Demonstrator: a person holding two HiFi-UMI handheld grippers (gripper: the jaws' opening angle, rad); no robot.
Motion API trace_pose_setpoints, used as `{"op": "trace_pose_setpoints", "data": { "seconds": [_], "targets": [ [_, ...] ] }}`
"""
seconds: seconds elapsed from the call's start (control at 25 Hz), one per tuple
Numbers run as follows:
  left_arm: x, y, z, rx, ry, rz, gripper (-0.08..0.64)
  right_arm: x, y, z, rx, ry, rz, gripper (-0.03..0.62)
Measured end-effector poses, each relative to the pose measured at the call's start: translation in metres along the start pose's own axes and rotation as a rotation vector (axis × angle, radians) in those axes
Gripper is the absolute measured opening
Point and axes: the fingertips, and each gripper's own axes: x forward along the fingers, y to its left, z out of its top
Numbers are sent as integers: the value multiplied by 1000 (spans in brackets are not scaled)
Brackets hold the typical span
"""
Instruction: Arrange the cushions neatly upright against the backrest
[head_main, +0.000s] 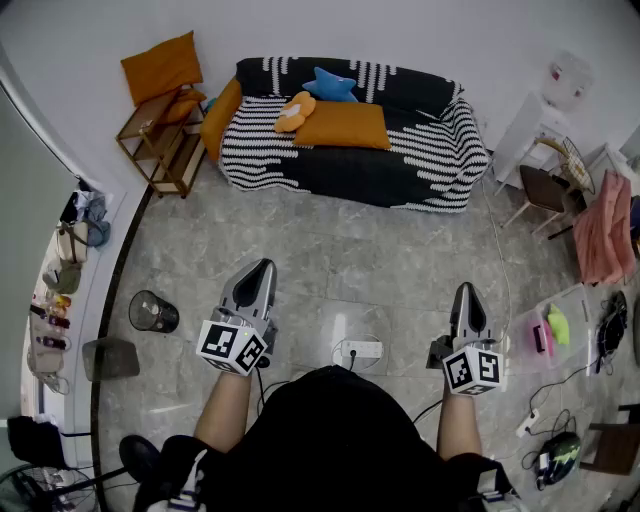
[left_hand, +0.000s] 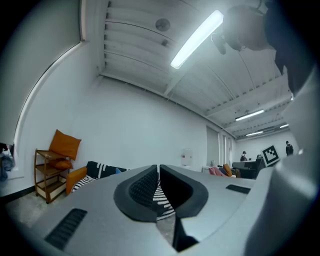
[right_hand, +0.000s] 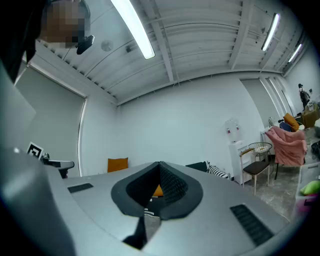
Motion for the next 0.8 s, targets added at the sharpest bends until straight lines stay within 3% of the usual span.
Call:
{"op": "trace_pose_setpoints", "data": {
  "seconds": [0.56,0.8],
  "targets": [
    [12,-30,4,43,-17,-9,29,16,-2,-5,-8,15,88,28],
    [10,-50,4,73,-21,-54,35,5,-2,-14,37,-18,128,42]
  ]
}}
